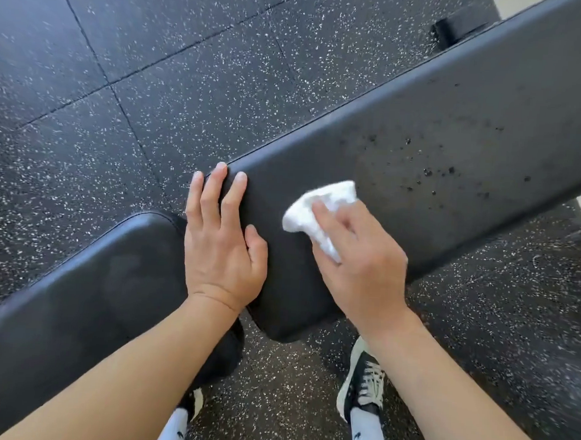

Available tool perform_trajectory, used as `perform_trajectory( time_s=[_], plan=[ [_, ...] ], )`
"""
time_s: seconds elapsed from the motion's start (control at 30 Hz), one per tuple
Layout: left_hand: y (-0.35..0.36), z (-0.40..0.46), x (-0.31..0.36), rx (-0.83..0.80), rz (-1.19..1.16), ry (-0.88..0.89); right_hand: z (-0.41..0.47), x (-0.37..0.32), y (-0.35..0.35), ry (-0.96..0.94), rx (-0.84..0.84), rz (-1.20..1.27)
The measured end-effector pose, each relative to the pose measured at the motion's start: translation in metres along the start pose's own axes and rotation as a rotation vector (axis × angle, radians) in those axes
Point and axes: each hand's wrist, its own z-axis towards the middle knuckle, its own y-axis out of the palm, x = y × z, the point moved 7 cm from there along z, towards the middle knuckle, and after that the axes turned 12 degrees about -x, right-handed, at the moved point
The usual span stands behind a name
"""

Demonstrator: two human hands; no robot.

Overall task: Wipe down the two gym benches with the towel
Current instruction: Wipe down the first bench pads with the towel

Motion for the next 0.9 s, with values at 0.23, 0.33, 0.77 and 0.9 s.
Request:
perform_trajectory(
  time_s=[0.23, 0.33, 0.77, 0.9],
  plan=[
    [-0.002, 0.0, 0.0, -0.001, 0.001, 0.004, 0.003, 0.013, -0.003, -0.039, 0.06, -0.073],
    [-0.003, 0.0, 0.002, -0.007, 0.001, 0.001, 0.078, 0.003, 0.0, 0.096, 0.072, -0.079],
    [0.001, 0.001, 0.0, -0.012, 0.024, 0.025, 0.053, -0.028, 0.013, -0.195, -0.103, -0.005],
    [0.001, 0.002, 0.0, -0.002, 0.022, 0.029, 0.068, 0.037, -0.015, -0.042, -0.011, -0.101]
  ],
)
